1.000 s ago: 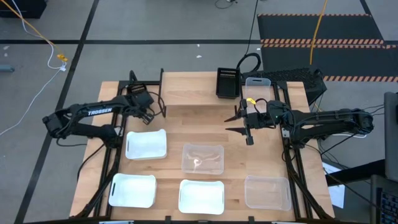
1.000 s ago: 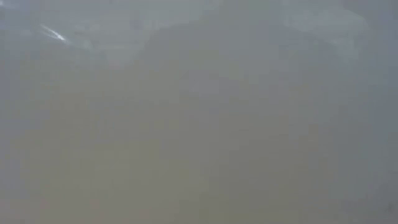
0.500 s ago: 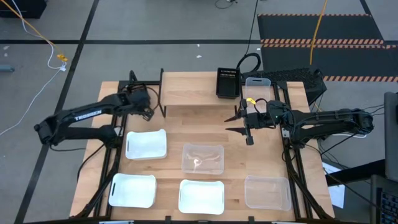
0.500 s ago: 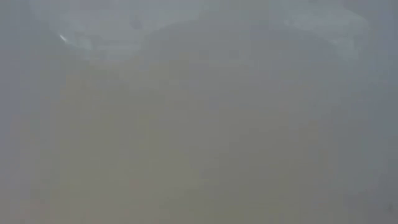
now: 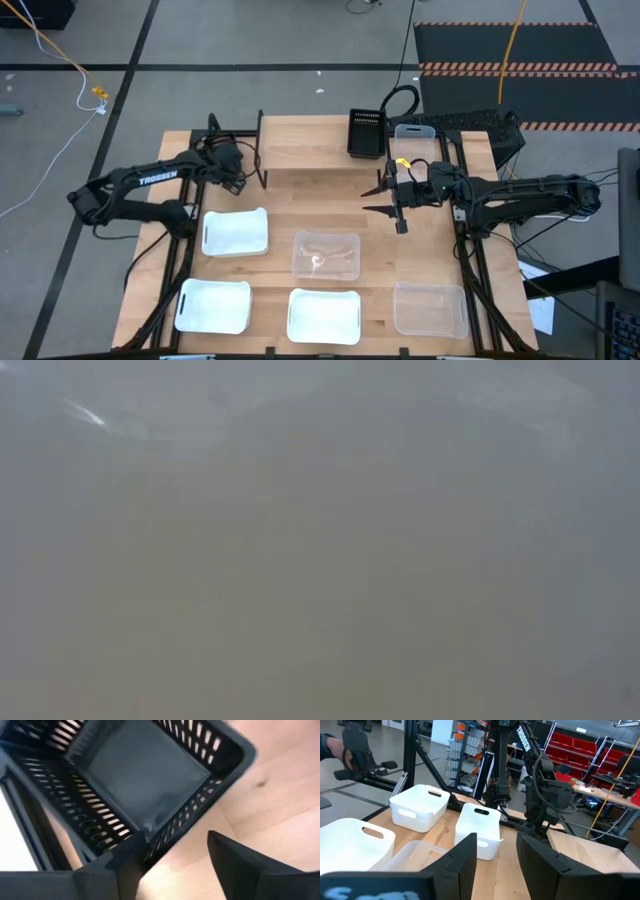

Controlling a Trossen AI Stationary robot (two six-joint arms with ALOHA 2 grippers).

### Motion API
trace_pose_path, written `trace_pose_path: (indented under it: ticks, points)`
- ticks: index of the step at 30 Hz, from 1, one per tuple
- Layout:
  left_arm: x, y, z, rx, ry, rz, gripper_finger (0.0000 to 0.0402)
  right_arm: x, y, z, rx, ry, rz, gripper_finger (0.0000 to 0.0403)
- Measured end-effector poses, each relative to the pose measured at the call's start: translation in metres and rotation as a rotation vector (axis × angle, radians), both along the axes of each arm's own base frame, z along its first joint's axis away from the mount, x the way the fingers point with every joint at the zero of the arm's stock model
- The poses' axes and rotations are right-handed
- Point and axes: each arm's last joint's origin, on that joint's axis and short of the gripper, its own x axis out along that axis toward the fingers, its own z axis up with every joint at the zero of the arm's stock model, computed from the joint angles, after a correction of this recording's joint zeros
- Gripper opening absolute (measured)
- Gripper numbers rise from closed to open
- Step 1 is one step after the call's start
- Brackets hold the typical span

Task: Stack baskets on shelf by color
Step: Stack the black bin on the black bin on the shelf

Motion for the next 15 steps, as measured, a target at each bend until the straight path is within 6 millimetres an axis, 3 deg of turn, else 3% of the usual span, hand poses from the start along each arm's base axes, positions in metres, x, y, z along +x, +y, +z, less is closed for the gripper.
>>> trace_pose_path:
  ticks: [4,7,11,15]
  points:
    - [0.0,0.006,-0.006,-0.017,0.023,0.008,0.0211,0.0,0.0,0.0,0.0,0.0,0.0,0.0132]
    - [-0.001,0.008,-0.009,-0.029,0.036,0.011,0.0152,0.0,0.0,0.0,0.0,0.0,0.0,0.0132]
    - [-0.001,0.007,-0.008,-0.047,0.032,-0.012,0.0037,0.0,0.0,0.0,0.0,0.0,0.0,0.0132]
    - [0.002,-0.001,0.004,-0.038,0.002,0.003,0.0015,0.0,0.0,0.0,0.0,0.0,0.0,0.0132]
